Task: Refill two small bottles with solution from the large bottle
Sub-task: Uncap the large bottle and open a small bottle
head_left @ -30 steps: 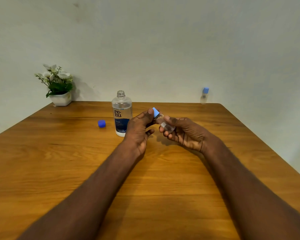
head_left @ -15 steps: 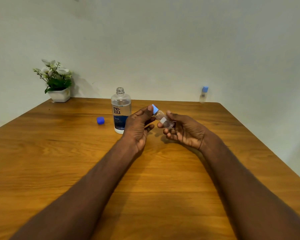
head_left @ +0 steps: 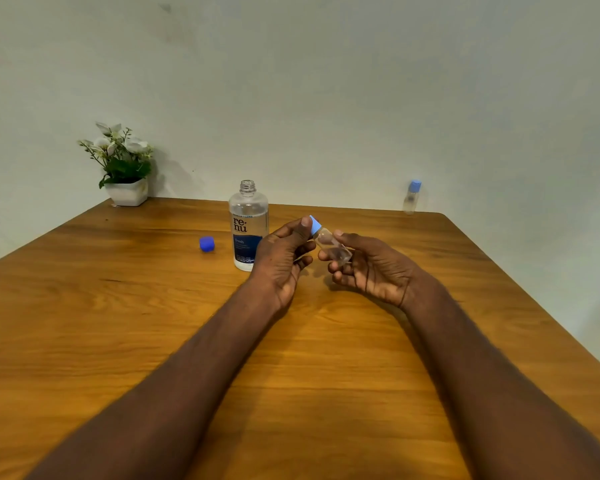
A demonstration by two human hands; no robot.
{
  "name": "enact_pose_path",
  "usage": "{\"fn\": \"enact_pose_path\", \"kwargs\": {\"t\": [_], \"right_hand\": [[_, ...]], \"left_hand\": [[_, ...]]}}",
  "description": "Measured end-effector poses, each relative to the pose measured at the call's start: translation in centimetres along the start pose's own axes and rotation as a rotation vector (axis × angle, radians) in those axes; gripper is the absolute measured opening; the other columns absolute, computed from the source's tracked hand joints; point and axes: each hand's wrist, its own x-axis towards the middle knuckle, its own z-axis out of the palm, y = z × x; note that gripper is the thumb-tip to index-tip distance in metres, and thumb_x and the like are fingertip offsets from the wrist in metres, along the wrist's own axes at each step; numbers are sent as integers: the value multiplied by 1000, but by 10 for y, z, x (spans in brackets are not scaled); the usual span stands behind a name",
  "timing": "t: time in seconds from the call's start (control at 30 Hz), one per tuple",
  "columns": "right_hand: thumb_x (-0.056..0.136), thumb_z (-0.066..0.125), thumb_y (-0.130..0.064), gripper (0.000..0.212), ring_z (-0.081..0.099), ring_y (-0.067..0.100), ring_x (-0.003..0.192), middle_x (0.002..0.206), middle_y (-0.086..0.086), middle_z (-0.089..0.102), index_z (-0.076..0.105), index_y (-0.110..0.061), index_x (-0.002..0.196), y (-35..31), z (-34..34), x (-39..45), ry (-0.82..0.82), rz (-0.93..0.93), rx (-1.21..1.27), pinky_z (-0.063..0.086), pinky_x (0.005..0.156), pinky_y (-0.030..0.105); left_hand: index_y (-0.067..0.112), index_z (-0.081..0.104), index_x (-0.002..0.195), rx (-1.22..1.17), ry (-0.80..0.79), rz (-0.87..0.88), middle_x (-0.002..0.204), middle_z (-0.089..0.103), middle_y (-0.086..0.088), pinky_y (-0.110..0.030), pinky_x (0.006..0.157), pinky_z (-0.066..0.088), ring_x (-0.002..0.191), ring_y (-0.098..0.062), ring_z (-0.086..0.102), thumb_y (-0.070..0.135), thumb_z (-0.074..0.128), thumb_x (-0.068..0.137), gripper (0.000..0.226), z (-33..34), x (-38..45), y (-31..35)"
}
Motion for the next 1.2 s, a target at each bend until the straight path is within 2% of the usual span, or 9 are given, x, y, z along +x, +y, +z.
{"fn": "enact_pose_path", "kwargs": {"t": [0.13, 0.3, 0.47, 0.67, 0.77, 0.9, 1.1, 1.2], "right_hand": [[84, 82, -19, 44, 67, 20, 82, 102, 14, 68, 71, -7, 125, 1, 2, 0, -19, -30, 18, 61, 69, 31], [95, 69, -31, 47, 65, 20, 77, 107, 21, 70, 62, -1, 131, 2, 3, 5, 12, -1, 59, 60, 64, 28], [88, 77, -18, 47, 64, 19, 79, 101, 14, 67, 66, -3, 131, 4, 1, 5, -7, -35, 14, 59, 67, 30], [93, 72, -33, 48, 67, 20, 80, 106, 18, 71, 64, -3, 130, 4, 0, 7, 12, 6, 80, 60, 68, 30], [91, 73, -26, 46, 67, 20, 80, 107, 18, 70, 64, -4, 131, 4, 0, 7, 7, 4, 53, 59, 66, 30], [85, 80, -19, 38, 68, 21, 84, 105, 12, 70, 74, -10, 122, 3, 0, 5, 7, -30, -1, 58, 68, 32], [96, 69, -34, 41, 71, 24, 91, 117, 16, 71, 66, -10, 129, 4, 1, 6, 20, -12, 0, 58, 69, 32], [97, 69, -25, 40, 74, 27, 94, 117, 18, 71, 64, -8, 133, 4, 0, 7, 4, -16, -12, 60, 71, 33]], "left_hand": [[13, 75, 107, -13, 1, -6, 89, 74, -3, -24, 68, 51, 79, -12, 64, 20, 73, 92, 17, -1, 0, -1], [11, 75, 105, -35, -2, 5, 81, 76, -2, -20, 59, 56, 71, -9, 65, 18, 72, 92, 15, -1, 1, -2], [10, 75, 111, -30, 16, -8, 89, 75, -4, -24, 70, 53, 79, -11, 65, 20, 74, 91, 22, -2, 2, -2], [10, 74, 106, -46, 18, -12, 77, 74, -1, -20, 65, 56, 72, -9, 65, 20, 74, 90, 19, -3, 2, -3], [9, 74, 107, -51, 24, -10, 78, 74, -2, -21, 66, 56, 73, -9, 65, 20, 74, 90, 20, -2, 3, -3], [11, 75, 106, -46, 26, -16, 88, 76, -4, -25, 72, 54, 80, -12, 66, 22, 76, 88, 21, -3, 2, -3], [10, 75, 106, -52, 22, -13, 84, 75, -4, -23, 68, 55, 76, -11, 64, 20, 75, 88, 20, -2, 3, -3], [7, 74, 107, -57, 12, 2, 89, 75, -6, -25, 71, 56, 79, -13, 64, 22, 76, 83, 29, -1, 2, -2]]}}
